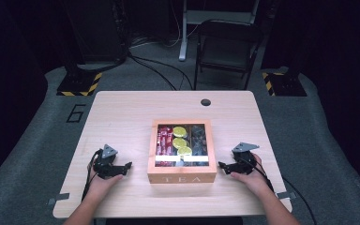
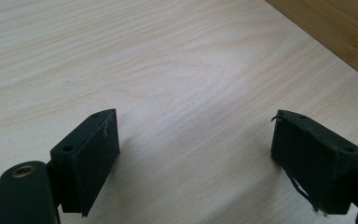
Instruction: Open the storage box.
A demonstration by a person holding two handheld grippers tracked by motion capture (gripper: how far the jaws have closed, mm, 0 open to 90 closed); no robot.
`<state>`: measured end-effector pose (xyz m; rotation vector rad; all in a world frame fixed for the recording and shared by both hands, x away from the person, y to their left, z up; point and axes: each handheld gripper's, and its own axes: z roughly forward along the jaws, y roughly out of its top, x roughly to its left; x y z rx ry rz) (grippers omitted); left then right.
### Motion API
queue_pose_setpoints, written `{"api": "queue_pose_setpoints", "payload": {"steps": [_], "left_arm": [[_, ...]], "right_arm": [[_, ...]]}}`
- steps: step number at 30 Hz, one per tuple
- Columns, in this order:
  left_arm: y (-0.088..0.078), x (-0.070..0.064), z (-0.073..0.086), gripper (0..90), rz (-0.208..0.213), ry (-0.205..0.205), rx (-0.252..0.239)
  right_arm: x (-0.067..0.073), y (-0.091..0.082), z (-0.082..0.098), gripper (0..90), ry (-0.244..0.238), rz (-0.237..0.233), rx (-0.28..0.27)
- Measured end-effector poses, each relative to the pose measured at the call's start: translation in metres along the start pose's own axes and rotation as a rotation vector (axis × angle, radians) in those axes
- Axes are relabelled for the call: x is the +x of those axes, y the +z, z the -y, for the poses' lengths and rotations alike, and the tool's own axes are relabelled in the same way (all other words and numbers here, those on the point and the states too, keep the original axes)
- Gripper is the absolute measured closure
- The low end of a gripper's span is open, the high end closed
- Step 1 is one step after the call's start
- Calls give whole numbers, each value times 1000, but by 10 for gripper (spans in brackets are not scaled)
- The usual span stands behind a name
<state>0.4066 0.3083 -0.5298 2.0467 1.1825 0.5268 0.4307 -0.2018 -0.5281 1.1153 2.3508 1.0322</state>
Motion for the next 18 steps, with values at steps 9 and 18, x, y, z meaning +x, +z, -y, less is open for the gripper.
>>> {"api": "queue_pose_setpoints", "payload": {"steps": [9,18], "left_arm": [[0,0,-2,197,-11,-15,-1],[-8,-3,-7,307,21,-47,-21]], "right_arm": [[1,-3,1,229,0,3,-11],[0,-10,-2,399,-6,-13,38]]}}
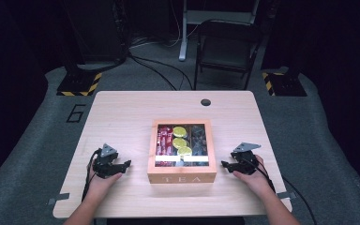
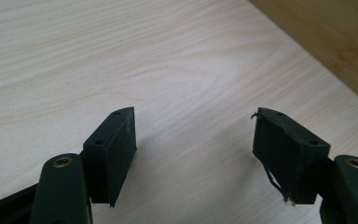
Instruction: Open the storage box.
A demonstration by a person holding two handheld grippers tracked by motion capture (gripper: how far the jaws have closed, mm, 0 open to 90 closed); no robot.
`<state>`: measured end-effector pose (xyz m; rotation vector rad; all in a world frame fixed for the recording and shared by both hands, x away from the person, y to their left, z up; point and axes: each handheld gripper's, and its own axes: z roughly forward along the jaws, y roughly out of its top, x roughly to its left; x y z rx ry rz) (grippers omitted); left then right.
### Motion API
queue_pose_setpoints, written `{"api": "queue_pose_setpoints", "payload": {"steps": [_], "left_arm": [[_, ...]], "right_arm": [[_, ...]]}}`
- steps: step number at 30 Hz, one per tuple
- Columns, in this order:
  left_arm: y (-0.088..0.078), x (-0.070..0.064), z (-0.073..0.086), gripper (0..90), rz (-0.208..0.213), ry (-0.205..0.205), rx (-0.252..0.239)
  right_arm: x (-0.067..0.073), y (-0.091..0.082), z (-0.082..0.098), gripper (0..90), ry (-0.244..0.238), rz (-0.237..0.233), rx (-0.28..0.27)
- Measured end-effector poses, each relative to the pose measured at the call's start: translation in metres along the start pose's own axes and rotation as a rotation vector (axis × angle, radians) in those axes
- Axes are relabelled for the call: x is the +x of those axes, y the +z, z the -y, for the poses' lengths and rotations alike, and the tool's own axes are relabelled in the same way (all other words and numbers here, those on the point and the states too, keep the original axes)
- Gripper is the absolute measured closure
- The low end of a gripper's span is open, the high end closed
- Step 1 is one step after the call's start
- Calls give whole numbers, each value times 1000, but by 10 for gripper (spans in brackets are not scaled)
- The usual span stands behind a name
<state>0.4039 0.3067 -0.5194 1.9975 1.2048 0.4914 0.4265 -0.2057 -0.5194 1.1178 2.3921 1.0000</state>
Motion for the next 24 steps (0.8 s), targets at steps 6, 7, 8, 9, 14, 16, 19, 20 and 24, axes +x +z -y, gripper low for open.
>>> {"api": "queue_pose_setpoints", "payload": {"steps": [6,7,8,9,14,16,19,20,24], "left_arm": [[-9,-8,-6,340,55,-13,-32],[-9,-10,-7,340,58,-12,-34],[-10,-11,-8,339,64,-10,-29],[-11,-12,-9,339,67,-12,-31],[-13,-16,-12,349,85,-26,-31],[-15,-18,-14,367,101,-26,-24],[-15,-22,-16,368,101,-20,-41],[-16,-23,-17,368,110,-13,-35],[-16,-27,-19,367,109,-3,-45]], "right_arm": [[2,-8,-1,437,14,12,-8],[3,-10,-1,433,13,12,-15],[4,-12,-2,428,11,15,-29],[5,-14,-2,427,13,13,-31],[9,-19,-4,422,5,10,-41],[11,-20,-4,434,-2,12,-56],[12,-23,-4,456,-18,13,-50],[13,-24,-4,460,-17,14,-54],[16,-28,-5,457,-9,18,-73]]}}
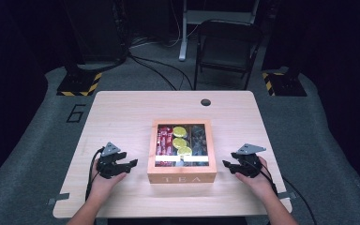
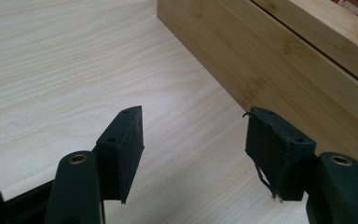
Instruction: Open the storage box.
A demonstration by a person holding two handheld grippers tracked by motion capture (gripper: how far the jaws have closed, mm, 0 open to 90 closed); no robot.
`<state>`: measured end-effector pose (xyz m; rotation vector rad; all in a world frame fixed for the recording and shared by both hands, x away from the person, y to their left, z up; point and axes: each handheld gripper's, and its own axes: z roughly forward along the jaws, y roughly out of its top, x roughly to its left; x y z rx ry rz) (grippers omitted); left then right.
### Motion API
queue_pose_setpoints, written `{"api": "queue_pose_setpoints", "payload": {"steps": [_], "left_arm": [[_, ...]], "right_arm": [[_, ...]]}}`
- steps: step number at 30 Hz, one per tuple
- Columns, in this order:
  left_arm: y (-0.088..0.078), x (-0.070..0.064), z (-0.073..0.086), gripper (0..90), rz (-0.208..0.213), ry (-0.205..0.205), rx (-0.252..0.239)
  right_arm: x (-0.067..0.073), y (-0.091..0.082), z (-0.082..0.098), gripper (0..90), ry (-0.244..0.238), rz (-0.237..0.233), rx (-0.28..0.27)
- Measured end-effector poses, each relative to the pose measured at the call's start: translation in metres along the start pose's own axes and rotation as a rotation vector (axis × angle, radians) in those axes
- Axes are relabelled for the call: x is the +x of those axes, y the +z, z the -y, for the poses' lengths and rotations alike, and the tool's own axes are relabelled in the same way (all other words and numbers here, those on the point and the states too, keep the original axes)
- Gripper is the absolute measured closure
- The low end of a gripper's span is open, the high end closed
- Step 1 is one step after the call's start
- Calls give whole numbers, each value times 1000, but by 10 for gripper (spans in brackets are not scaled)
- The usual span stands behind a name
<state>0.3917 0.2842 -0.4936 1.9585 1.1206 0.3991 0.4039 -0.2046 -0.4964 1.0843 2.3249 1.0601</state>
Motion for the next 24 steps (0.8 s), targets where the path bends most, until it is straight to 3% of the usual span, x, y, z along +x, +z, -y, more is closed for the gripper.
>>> {"api": "queue_pose_setpoints", "payload": {"steps": [12,13,21,24], "left_arm": [[-8,-12,-10,372,29,34,-26],[-10,-14,-11,371,36,35,-32],[-15,-20,-16,372,48,36,-33],[-17,-21,-19,372,54,18,-39]], "right_arm": [[7,-10,-3,454,8,-36,-13],[9,-11,-6,454,-18,-37,-18],[17,-18,-12,454,-47,-42,-35],[17,-27,-19,453,-25,-55,-65]]}}
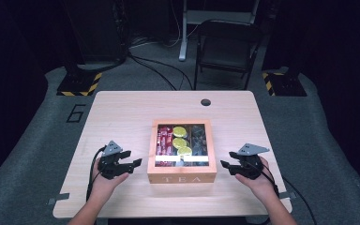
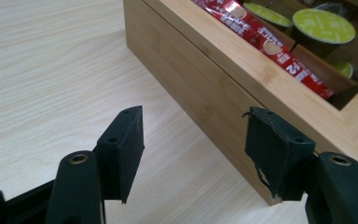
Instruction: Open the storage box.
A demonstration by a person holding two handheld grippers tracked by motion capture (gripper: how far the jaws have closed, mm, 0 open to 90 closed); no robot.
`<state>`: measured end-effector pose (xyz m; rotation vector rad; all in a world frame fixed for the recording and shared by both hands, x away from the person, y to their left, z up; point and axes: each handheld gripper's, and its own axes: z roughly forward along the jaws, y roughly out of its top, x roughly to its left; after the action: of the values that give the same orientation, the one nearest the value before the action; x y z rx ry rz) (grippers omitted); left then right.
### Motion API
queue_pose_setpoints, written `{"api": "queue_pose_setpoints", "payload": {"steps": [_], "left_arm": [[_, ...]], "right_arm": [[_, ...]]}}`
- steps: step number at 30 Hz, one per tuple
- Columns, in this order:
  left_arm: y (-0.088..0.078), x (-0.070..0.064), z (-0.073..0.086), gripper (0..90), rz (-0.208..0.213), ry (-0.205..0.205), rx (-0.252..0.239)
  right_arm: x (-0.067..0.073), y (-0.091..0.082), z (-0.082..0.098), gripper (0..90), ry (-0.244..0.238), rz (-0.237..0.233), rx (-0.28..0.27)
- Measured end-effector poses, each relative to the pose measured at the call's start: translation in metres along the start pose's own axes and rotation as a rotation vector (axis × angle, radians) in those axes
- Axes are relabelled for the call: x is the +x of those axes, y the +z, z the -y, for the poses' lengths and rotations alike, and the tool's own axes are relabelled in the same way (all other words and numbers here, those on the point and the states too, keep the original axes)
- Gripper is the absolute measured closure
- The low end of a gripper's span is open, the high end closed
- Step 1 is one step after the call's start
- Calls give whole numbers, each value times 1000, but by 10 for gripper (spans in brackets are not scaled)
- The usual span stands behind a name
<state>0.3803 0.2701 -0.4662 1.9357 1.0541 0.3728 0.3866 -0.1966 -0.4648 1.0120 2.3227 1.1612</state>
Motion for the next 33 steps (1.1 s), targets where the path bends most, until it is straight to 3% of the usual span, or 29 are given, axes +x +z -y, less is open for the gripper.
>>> {"api": "queue_pose_setpoints", "payload": {"steps": [1,2,6,8,11,14,17,18,21,25,30,33], "left_arm": [[0,0,0,371,0,0,0],[-2,0,-3,372,-4,-11,3],[-4,-1,-8,374,15,-43,-10],[-8,-4,-12,373,-16,-47,-10],[-9,-8,-15,373,-18,-52,-19],[-10,-14,-17,373,-29,-35,-11],[-10,-23,-15,374,-33,-17,-14],[-10,-27,-14,374,-28,5,-14],[-12,-36,-12,379,-5,20,-23],[-13,-47,-8,384,24,60,-34],[-11,-57,-3,378,44,93,-30],[-11,-57,-2,366,41,90,-35]], "right_arm": [[0,0,0,453,0,0,0],[0,-5,-5,447,36,-8,-10],[2,-10,-12,435,31,1,-9],[5,-13,-18,424,21,20,-11],[11,-17,-23,430,24,14,-22],[17,-19,-26,428,27,28,-30],[32,-23,-29,419,40,16,-58],[36,-23,-30,419,27,11,-54],[49,-25,-30,411,2,-2,-46],[56,-23,-24,403,-1,-4,-61],[54,-15,-14,396,12,-18,-58],[55,-13,-12,394,-1,-21,-44]]}}
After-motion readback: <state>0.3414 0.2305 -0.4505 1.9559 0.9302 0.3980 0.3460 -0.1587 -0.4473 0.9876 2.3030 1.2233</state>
